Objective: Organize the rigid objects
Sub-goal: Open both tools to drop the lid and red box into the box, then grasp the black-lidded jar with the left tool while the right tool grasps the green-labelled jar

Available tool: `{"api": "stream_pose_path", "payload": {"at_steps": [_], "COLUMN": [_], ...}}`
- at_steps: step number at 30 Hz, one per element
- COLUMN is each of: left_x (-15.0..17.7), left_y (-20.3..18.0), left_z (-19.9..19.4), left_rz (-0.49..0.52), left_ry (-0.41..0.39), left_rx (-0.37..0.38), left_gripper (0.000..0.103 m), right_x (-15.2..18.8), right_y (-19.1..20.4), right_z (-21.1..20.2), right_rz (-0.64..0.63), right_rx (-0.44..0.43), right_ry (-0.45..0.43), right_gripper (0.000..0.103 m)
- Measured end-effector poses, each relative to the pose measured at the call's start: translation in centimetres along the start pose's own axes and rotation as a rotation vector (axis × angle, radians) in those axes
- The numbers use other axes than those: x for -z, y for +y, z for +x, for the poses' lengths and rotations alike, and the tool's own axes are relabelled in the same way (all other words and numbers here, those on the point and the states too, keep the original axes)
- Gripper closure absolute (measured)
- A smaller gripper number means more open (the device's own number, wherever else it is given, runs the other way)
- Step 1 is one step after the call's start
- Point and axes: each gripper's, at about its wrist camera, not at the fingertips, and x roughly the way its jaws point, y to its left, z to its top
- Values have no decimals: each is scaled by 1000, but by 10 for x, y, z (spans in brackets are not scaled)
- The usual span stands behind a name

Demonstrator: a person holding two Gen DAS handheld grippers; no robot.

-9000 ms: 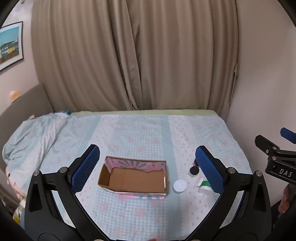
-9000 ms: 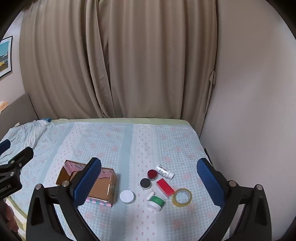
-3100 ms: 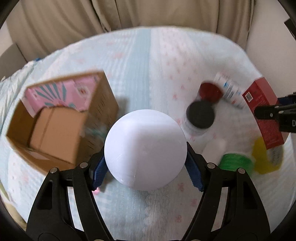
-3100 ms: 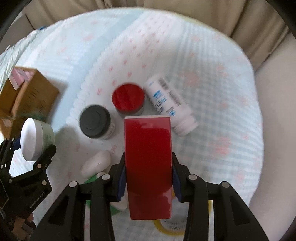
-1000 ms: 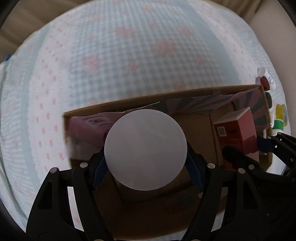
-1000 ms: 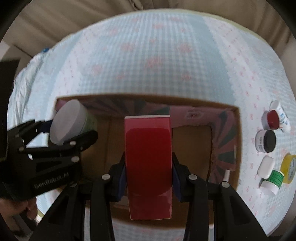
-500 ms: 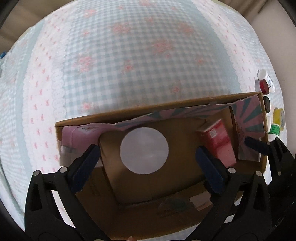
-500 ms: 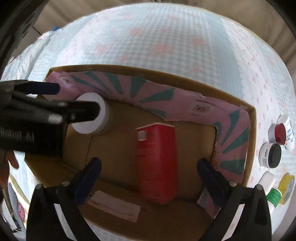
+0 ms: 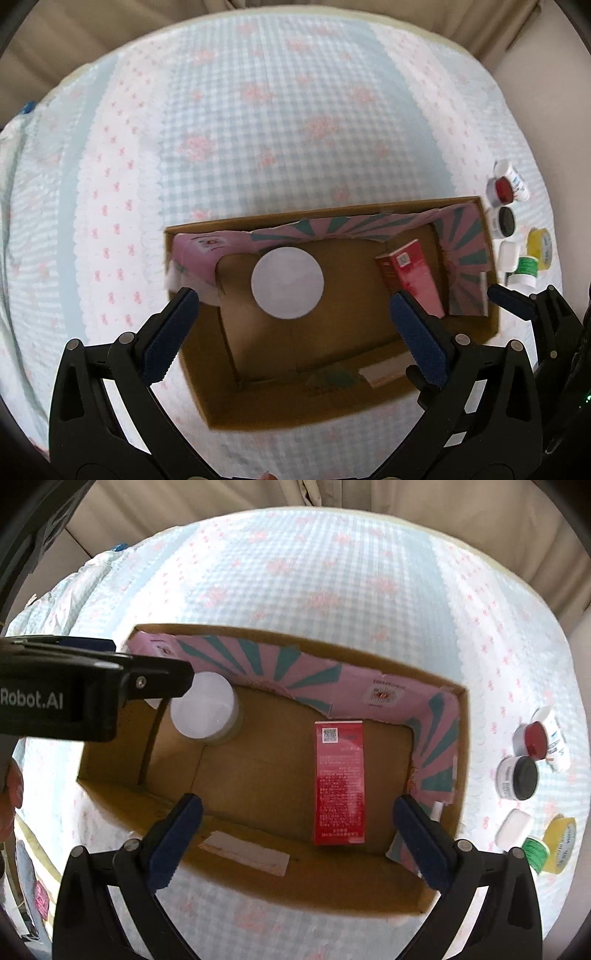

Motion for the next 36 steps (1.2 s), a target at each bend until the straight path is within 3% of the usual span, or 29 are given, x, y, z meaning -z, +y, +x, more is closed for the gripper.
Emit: {"api": "stream_pose_path", "payload": {"at_steps": [9, 16, 21, 31, 36], "left_x": [28, 61, 83, 94, 85], "left_y": [-1, -2, -13, -83, -140], "left_z": [-94, -169, -206, -224, -217], "left_rz": [-25, -26, 1, 86, 124], "left_ry": [-136, -274, -346, -391, -357], "left_rx": [-4, -74, -50, 10, 5], "left_gripper": [0, 0, 0, 0, 0], "right_x": [1, 26, 46, 91, 116], "right_y": [17, 39, 35, -39, -98], "right_z": [-73, -146, -187, -252, -265], "right_rz": [-47, -57, -12, 242, 359], "right_rx": [23, 32, 92, 129, 135], "right_ry": [-73, -130, -151, -194, -208], "right_gripper": [0, 0, 0, 0, 0]}}
